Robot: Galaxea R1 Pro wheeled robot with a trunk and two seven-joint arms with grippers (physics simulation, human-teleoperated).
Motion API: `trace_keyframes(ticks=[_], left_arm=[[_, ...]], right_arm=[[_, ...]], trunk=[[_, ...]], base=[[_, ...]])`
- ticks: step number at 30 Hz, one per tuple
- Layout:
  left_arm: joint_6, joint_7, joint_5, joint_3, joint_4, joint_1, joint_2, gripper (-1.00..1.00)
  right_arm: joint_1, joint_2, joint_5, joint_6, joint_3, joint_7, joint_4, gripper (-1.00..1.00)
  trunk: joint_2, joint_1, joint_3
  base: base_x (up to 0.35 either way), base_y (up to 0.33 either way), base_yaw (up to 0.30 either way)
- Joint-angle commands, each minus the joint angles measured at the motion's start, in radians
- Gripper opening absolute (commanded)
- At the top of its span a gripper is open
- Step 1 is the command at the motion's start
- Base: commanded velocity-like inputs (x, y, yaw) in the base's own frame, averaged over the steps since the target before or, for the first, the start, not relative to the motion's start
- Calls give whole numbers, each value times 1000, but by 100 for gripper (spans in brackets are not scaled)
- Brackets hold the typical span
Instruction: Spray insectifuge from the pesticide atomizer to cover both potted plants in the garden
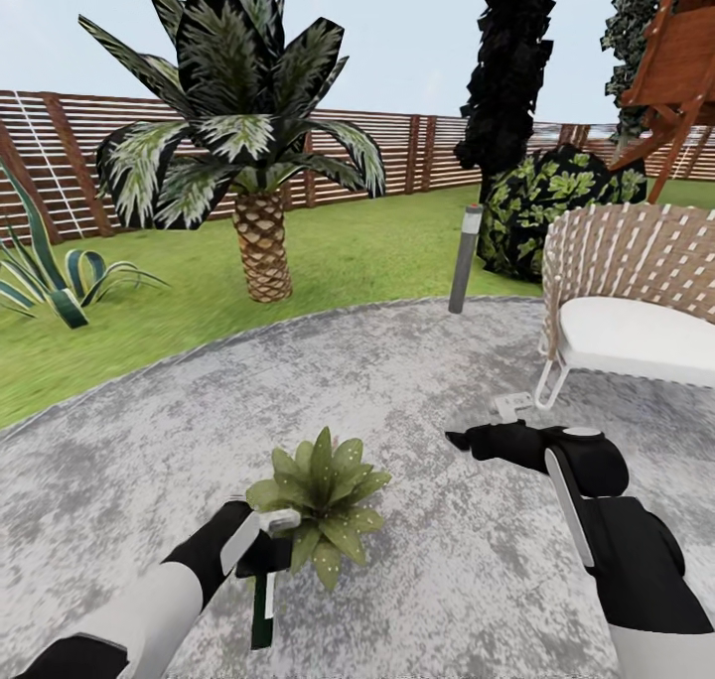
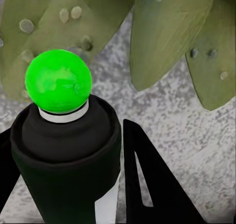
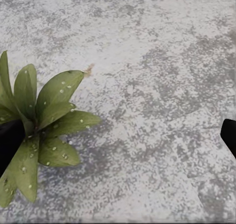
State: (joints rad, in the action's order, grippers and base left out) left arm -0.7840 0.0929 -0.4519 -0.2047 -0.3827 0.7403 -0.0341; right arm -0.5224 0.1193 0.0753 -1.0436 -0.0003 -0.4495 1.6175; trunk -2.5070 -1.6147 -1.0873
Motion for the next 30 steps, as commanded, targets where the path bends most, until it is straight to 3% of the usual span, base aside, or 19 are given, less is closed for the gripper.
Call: trace_keyframes(ticks=[1, 6, 9, 10, 13, 16, 21, 26, 30], left_arm=[[-5, 8, -11, -9, 8, 1, 0, -100], [7, -1, -6, -16, 14, -10, 3, -100], [88, -3, -5, -18, 2, -33, 15, -100], [119, -5, -5, -18, 0, -40, 23, -100], [170, -69, -7, -12, -8, -72, 81, -100], [181, -138, -6, -12, -13, -85, 101, -100], [184, -163, -7, -17, -15, -90, 105, -100], [186, -165, -7, -18, -15, -90, 104, -100], [193, -165, -7, -18, -14, -90, 102, -100]], right_arm=[[-1, 1, 8, -4, 0, -8, 1, 100], [-1, 1, 8, -4, 0, -8, 1, 100], [-1, 0, 8, -4, 1, -7, 1, 100], [-1, 0, 8, -4, 1, -6, 0, 100], [-1, 0, 9, -4, 1, -6, 0, 100], [-1, 0, 9, -4, 2, -6, 0, 100], [-1, 1, 10, -4, -1, -8, -1, 100], [-1, -10, 9, -4, -50, -5, -1, 100], [-1, -11, 9, -4, -55, -5, -1, 100]], trunk=[[-1, 0, -5], [-1, -1, -9], [-1, -1, -9], [-1, -1, -9], [-1, -1, -9], [-1, -1, -9], [-1, -1, -9], [-1, -1, -9], [-1, -1, -9]], base=[[0, 0, 0], [0, 0, 0], [-7, 0, 0], [-92, 30, 0], [-196, 161, 0], [-191, 246, 0], [-100, 302, 0], [-7, 331, -7], [48, 333, -180]])
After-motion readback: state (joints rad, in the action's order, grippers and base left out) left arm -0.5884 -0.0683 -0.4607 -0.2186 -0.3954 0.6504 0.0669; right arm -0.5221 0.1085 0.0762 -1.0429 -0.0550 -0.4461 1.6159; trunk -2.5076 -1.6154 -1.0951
